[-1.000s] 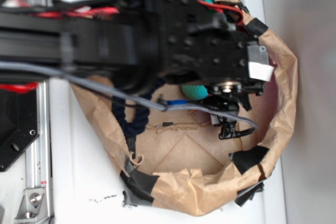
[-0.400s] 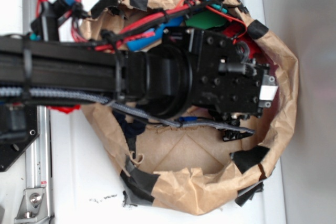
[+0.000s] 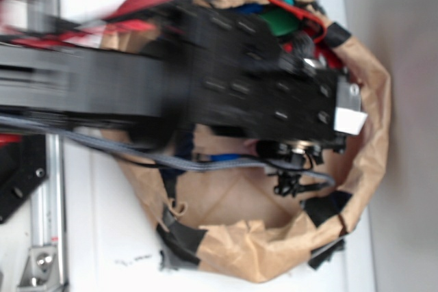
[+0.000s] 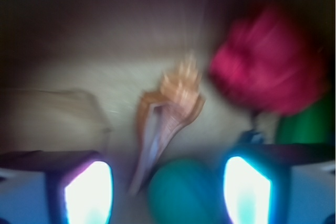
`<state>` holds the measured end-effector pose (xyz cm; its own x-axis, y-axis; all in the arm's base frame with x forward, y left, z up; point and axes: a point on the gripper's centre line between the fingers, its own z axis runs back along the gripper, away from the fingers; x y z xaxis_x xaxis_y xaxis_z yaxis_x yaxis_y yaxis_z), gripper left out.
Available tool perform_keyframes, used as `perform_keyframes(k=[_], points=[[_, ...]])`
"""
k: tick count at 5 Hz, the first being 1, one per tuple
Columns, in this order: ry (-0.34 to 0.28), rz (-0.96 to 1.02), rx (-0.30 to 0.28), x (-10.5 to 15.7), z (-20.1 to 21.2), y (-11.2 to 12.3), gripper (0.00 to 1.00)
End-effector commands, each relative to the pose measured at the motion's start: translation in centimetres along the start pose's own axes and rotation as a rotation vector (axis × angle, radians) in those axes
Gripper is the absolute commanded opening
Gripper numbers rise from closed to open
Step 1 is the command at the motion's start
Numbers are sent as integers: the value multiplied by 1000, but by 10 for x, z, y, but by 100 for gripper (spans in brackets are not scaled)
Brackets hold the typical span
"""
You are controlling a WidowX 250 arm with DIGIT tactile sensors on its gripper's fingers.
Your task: Grab the shell.
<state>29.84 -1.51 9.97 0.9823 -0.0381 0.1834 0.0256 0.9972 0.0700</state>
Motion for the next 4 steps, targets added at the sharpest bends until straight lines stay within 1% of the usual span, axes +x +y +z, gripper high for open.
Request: perform_keyframes(k=[1, 2, 3, 4], points=[[-124, -64, -42, -2, 63, 9, 0], [-84, -104, -18, -5, 58, 10, 100], [-60, -107, -28, -7, 52, 12, 100], [-86, -103, -75, -2, 38, 18, 100]])
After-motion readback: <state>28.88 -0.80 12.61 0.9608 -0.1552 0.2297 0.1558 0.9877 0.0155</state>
